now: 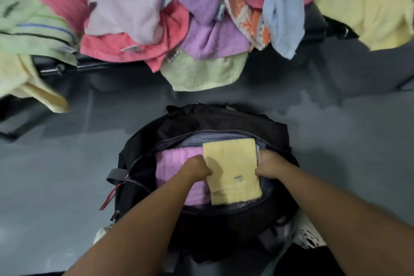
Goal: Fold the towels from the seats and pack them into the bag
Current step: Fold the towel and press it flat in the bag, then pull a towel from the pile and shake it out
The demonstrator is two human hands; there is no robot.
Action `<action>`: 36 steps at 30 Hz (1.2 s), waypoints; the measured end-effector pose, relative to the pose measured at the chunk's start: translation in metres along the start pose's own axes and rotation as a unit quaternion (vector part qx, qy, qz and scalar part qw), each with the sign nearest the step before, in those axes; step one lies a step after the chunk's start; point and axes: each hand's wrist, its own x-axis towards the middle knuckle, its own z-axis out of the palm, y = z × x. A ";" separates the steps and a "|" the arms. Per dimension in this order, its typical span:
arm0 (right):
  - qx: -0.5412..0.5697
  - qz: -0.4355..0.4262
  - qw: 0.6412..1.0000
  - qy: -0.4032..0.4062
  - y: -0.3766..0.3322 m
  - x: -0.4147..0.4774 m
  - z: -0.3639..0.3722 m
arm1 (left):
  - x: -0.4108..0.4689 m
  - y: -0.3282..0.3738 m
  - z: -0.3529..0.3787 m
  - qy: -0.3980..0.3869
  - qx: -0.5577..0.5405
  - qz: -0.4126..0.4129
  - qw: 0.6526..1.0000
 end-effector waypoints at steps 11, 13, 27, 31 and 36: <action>0.123 -0.185 0.974 0.050 -0.115 -0.129 -0.169 | -0.136 0.044 -0.212 0.206 -0.001 0.147 0.967; 0.104 -0.222 0.966 0.080 -0.132 -0.153 -0.188 | -0.160 0.048 -0.248 0.252 0.013 0.158 0.955; 0.142 -0.294 0.887 0.328 -0.222 -0.151 -0.253 | -0.135 0.032 -0.308 0.422 -0.066 0.039 0.904; 0.167 -0.261 0.918 0.247 -0.239 -0.135 -0.240 | -0.118 0.017 -0.312 0.447 -0.061 0.065 0.890; 0.343 -0.268 0.888 0.151 -0.246 -0.136 -0.226 | -0.137 0.016 -0.313 0.509 -0.136 0.122 0.841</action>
